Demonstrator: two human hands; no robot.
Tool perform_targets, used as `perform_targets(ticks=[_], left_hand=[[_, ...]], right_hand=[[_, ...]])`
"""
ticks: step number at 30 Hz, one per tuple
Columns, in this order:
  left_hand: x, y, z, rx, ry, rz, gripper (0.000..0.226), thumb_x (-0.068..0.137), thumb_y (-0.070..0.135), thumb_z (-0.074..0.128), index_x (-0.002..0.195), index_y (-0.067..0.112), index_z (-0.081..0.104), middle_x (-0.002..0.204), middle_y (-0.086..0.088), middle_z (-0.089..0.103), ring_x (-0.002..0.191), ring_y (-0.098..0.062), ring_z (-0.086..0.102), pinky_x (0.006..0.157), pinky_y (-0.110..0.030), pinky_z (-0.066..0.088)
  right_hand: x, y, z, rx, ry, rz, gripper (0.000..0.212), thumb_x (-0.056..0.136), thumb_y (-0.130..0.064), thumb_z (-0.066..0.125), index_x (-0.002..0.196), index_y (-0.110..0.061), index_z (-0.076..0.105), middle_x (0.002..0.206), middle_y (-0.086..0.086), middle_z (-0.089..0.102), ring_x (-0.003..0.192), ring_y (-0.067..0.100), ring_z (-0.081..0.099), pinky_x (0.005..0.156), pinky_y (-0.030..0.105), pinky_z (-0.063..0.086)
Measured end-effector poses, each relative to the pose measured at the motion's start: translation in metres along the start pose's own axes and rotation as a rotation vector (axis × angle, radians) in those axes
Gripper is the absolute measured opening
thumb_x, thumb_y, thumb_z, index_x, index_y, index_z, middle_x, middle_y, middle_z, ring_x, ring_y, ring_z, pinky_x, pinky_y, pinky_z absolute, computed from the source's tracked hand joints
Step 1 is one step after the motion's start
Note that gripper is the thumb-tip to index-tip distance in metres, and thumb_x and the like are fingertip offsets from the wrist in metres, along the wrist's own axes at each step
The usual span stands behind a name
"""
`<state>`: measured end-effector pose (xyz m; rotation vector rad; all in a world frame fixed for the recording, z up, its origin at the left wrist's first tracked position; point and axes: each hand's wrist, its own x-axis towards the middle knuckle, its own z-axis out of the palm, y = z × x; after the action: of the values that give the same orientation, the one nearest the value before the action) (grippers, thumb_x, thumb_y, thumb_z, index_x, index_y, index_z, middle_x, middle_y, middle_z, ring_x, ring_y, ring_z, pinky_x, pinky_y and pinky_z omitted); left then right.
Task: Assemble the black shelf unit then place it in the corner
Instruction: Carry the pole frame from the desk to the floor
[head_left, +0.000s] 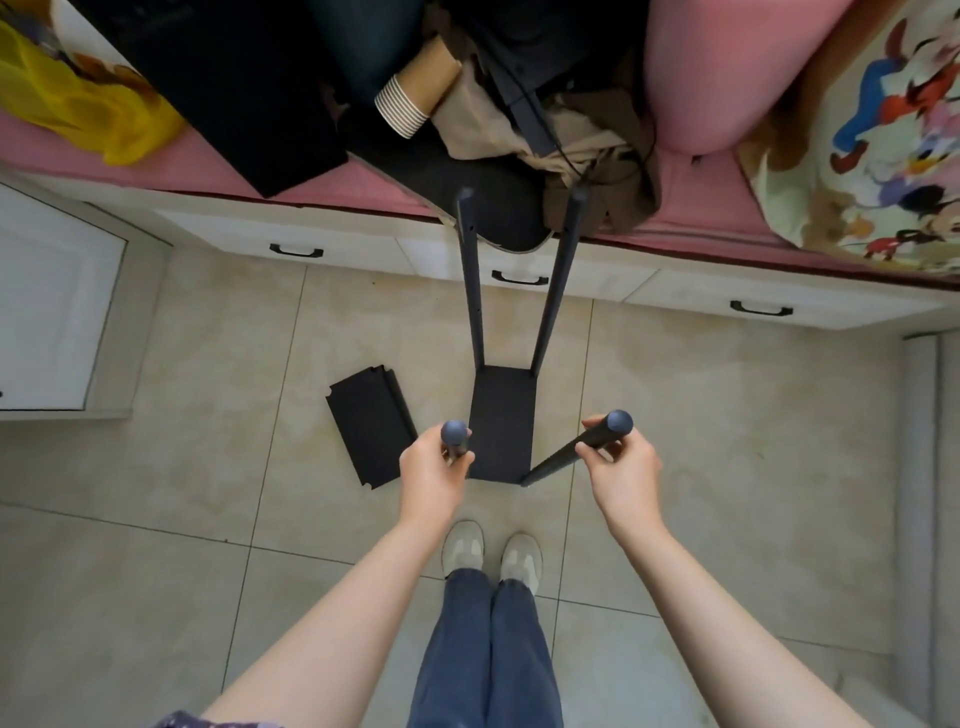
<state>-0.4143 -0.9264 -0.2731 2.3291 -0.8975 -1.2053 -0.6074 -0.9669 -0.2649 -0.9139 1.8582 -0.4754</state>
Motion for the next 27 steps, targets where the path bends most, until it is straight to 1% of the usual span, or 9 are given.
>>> perform_targets(ticks=[2, 4, 6, 8, 11, 15, 21, 25, 27], left_hand=[[-0.005, -0.006, -0.003, 0.014, -0.044, 0.019, 0.022, 0.091, -0.001, 0.071, 0.109, 0.011, 0.072, 0.099, 0.0, 0.068, 0.081, 0.003, 0.06, 0.069, 0.004, 0.04], [-0.013, -0.013, -0.006, 0.018, -0.087, 0.028, 0.023, 0.091, 0.0, 0.072, 0.11, 0.012, 0.072, 0.103, -0.001, 0.068, 0.089, -0.008, 0.063, 0.074, 0.002, 0.041], [-0.02, -0.021, -0.009, 0.023, -0.137, 0.012, 0.023, 0.091, 0.002, 0.072, 0.113, 0.012, 0.071, 0.11, -0.003, 0.069, 0.1, -0.015, 0.062, 0.082, -0.006, 0.041], [-0.027, -0.03, -0.009, 0.051, -0.189, -0.007, 0.026, 0.092, 0.004, 0.072, 0.117, 0.01, 0.07, 0.115, -0.005, 0.069, 0.106, -0.018, 0.062, 0.089, -0.013, 0.04], [-0.038, -0.045, -0.008, 0.062, -0.249, -0.026, 0.031, 0.092, 0.005, 0.072, 0.123, 0.007, 0.068, 0.124, -0.007, 0.066, 0.117, -0.022, 0.061, 0.095, -0.014, 0.039], [-0.052, -0.06, -0.004, 0.061, -0.271, -0.035, 0.037, 0.094, 0.01, 0.07, 0.131, 0.011, 0.064, 0.134, -0.004, 0.061, 0.127, -0.017, 0.054, 0.1, -0.013, 0.035], [-0.061, -0.079, -0.005, 0.128, -0.272, -0.023, 0.04, 0.092, 0.011, 0.073, 0.131, 0.016, 0.064, 0.129, 0.002, 0.061, 0.124, -0.017, 0.056, 0.096, -0.013, 0.037], [-0.07, -0.088, -0.007, 0.176, -0.29, -0.022, 0.042, 0.092, 0.014, 0.074, 0.132, 0.02, 0.063, 0.132, 0.002, 0.061, 0.127, -0.017, 0.054, 0.098, -0.016, 0.036], [-0.072, -0.09, -0.008, 0.182, -0.277, -0.011, 0.042, 0.092, 0.014, 0.074, 0.132, 0.02, 0.063, 0.133, 0.002, 0.062, 0.126, -0.016, 0.054, 0.098, -0.015, 0.035]], right_hand=[[-0.007, 0.008, -0.002, -0.023, -0.011, -0.007, 0.024, 0.088, -0.001, 0.07, 0.1, -0.021, 0.067, 0.095, 0.0, 0.068, 0.095, 0.018, 0.061, 0.086, 0.025, 0.043], [-0.016, 0.017, -0.004, -0.048, -0.027, -0.017, 0.023, 0.089, -0.003, 0.07, 0.104, -0.019, 0.068, 0.097, 0.001, 0.068, 0.093, 0.016, 0.06, 0.083, 0.016, 0.041], [-0.025, 0.027, -0.006, -0.08, -0.037, -0.035, 0.024, 0.089, -0.003, 0.07, 0.107, -0.019, 0.068, 0.097, 0.002, 0.067, 0.084, 0.004, 0.06, 0.071, 0.0, 0.037], [-0.034, 0.038, -0.007, -0.108, -0.051, -0.044, 0.025, 0.089, -0.003, 0.07, 0.109, -0.017, 0.069, 0.096, 0.001, 0.067, 0.081, 0.002, 0.059, 0.065, -0.005, 0.036], [-0.047, 0.053, -0.007, -0.125, -0.078, -0.044, 0.025, 0.089, -0.001, 0.068, 0.11, -0.016, 0.069, 0.094, 0.0, 0.069, 0.087, 0.016, 0.062, 0.067, 0.002, 0.038], [-0.057, 0.067, -0.004, -0.123, -0.076, -0.012, 0.026, 0.09, -0.001, 0.067, 0.111, -0.017, 0.069, 0.093, -0.001, 0.07, 0.09, 0.019, 0.064, 0.074, 0.015, 0.043], [-0.063, 0.077, -0.007, -0.223, -0.143, -0.053, 0.03, 0.089, -0.001, 0.068, 0.116, -0.015, 0.068, 0.095, -0.002, 0.068, 0.086, 0.016, 0.06, 0.065, -0.003, 0.038], [-0.071, 0.082, -0.01, -0.292, -0.187, -0.066, 0.031, 0.091, -0.003, 0.066, 0.119, -0.015, 0.066, 0.098, -0.002, 0.068, 0.089, 0.018, 0.06, 0.066, 0.002, 0.038], [-0.075, 0.082, -0.01, -0.307, -0.2, -0.07, 0.031, 0.092, -0.005, 0.064, 0.121, -0.016, 0.065, 0.1, -0.003, 0.066, 0.09, 0.018, 0.061, 0.072, 0.011, 0.041]])
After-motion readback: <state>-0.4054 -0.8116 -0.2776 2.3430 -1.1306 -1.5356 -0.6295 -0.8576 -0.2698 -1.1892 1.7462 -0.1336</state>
